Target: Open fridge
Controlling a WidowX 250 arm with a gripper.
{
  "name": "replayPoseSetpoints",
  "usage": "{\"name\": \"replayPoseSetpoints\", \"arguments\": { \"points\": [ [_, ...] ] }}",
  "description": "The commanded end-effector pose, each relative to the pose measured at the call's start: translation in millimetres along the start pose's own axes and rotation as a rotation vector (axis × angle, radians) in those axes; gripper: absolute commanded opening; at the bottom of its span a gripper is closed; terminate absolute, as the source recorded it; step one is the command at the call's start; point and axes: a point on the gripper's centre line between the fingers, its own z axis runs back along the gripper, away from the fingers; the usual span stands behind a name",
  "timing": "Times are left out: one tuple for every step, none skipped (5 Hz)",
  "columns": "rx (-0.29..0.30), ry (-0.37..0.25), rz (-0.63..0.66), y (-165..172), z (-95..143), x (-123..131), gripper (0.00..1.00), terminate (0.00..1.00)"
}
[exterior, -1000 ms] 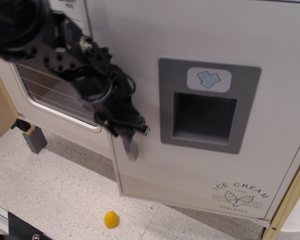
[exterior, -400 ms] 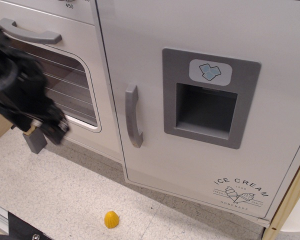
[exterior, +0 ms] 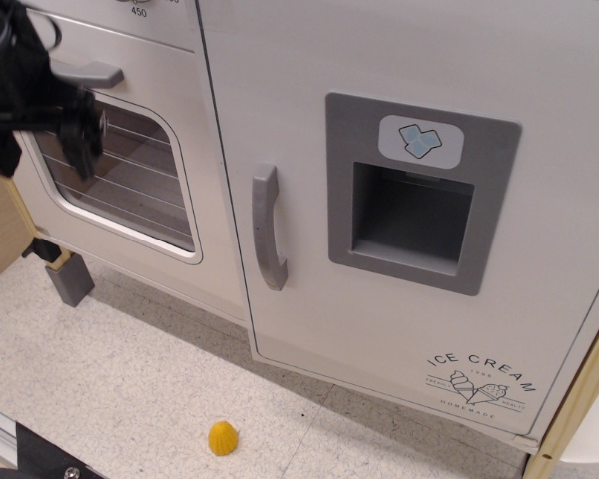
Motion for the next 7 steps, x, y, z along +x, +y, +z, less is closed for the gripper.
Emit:
{"name": "replayPoseSetpoints", "arguments": {
  "points": [
    [-0.044, -0.023, 0.120, -15.9, 35.6, 37.0, 1.00, 0.00],
    [-0.060, -0.055, 0.152, -29.2, 46.8, 46.3, 1.00, 0.00],
    [-0.053, -0.061, 0.152, -46.9, 49.7, 53.6, 1.00, 0.00],
    [-0.048, -0.057, 0.132, -61.3, 45.7, 58.6, 1.00, 0.00],
    [-0.052, -0.067, 0.121, -75.4, 48.1, 59.2, 1.00, 0.00],
    [-0.048, -0.045, 0.062, -85.6, 45.7, 49.0, 1.00, 0.00],
    [-0.071, -0.036, -0.017, -89.7, 53.4, 27.7, 1.00, 0.00]
  ]
}}
